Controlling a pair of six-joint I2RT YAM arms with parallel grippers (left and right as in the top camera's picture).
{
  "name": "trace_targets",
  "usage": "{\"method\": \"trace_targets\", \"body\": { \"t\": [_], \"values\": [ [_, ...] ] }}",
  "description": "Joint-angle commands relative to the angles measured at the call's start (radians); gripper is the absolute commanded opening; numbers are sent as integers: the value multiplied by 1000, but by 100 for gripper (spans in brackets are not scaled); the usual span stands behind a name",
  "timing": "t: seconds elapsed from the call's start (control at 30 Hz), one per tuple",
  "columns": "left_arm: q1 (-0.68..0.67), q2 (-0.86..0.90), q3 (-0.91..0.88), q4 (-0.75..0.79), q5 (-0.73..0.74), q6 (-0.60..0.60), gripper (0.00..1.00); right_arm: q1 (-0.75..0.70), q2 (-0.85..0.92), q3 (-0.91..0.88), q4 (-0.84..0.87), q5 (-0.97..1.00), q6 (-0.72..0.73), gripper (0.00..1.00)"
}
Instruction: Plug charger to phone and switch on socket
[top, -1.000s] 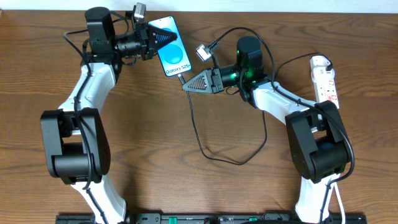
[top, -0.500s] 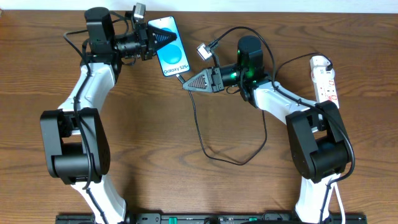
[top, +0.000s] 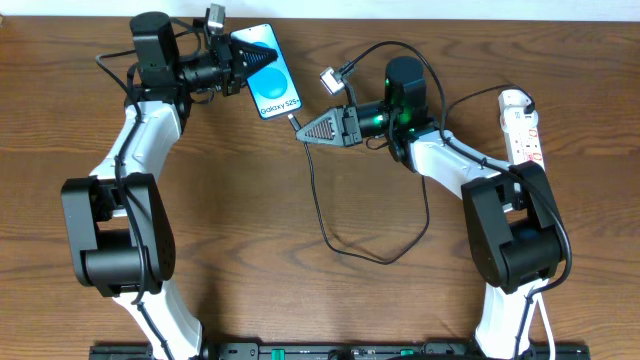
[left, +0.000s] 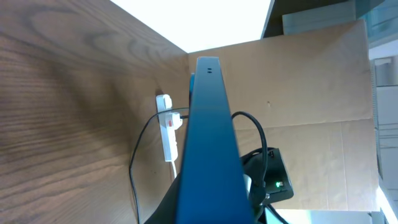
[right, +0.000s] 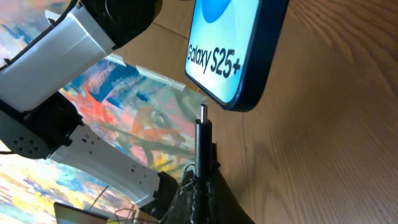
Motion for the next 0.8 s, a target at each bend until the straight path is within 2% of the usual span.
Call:
{"method": "trace_targets", "body": {
  "t": [0.0,0.17,0.37,0.77],
  "values": [
    [4,-10,9,7,10,-29,7,23,2,7,-26,26,7,1],
    [5,-10,9,11,14,-38,7,20,2,-26,-66,92,8,1],
    [5,-10,9,33,13,-39,7,20,2,-26,23,69,39,1],
    [4,-10,9,33,6,-39,7,20,2,-26,83,56,63,1]
  ]
}}
